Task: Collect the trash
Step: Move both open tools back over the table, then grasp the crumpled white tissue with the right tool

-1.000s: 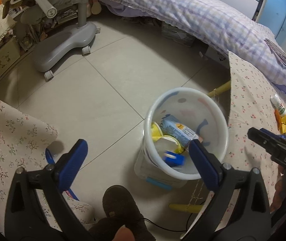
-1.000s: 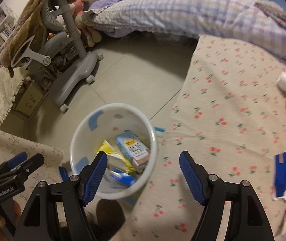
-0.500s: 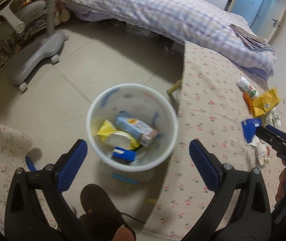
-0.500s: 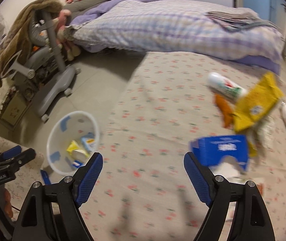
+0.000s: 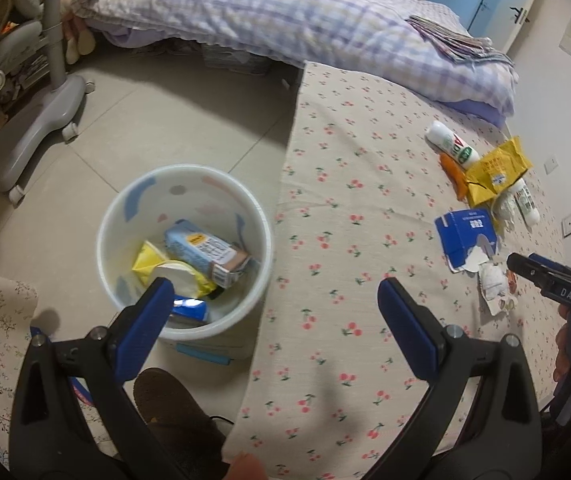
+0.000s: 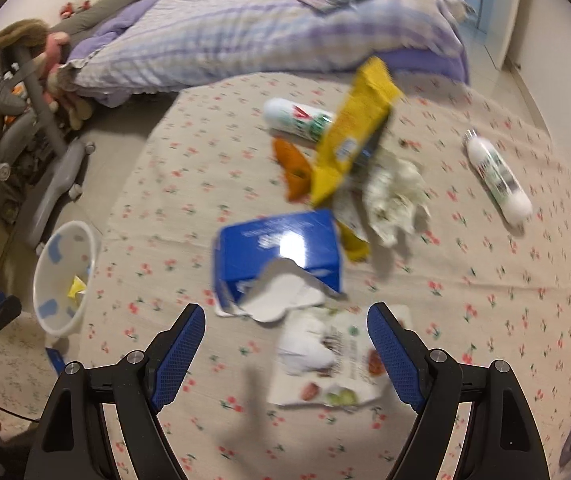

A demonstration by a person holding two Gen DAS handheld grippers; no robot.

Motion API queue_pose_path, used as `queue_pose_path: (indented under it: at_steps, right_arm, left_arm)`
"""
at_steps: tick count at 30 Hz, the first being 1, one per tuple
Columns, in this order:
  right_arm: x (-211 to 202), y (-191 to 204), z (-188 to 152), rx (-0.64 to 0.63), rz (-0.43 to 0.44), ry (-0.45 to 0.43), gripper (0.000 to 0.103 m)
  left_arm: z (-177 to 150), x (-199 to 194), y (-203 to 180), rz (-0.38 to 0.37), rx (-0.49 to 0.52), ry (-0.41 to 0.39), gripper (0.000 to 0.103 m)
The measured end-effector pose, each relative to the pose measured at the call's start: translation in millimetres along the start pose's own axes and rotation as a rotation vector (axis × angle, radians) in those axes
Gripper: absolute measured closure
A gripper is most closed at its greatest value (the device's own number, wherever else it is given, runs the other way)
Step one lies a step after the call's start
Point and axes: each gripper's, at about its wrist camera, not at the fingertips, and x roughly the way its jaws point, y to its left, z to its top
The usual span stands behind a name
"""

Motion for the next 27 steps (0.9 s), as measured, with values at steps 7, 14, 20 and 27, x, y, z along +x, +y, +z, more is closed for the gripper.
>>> queue_pose_path:
  at_steps: [7,14,20,27]
  right_arm:
    - [17,-25,-5,0.087,0.033,0.094,0.027]
    - [29,-19,-7,0.080,0.066,0.143,0.053]
    - [44,-14,-8,0.055,0.034,0.178,0.074]
    - [22,-21,-6,0.062,0.047,0.128,0.082]
  left_arm:
    - [0,4,-16,-0.005,0.029,0.016,0.002]
    - [-2,5,-18,-0.006,0.033,0.019,0.002]
    - [-5,7,-25,-0.011,0.041,0.030,0.002]
    - [-6,17,-54,-0.014,0.126,0.026,0.002]
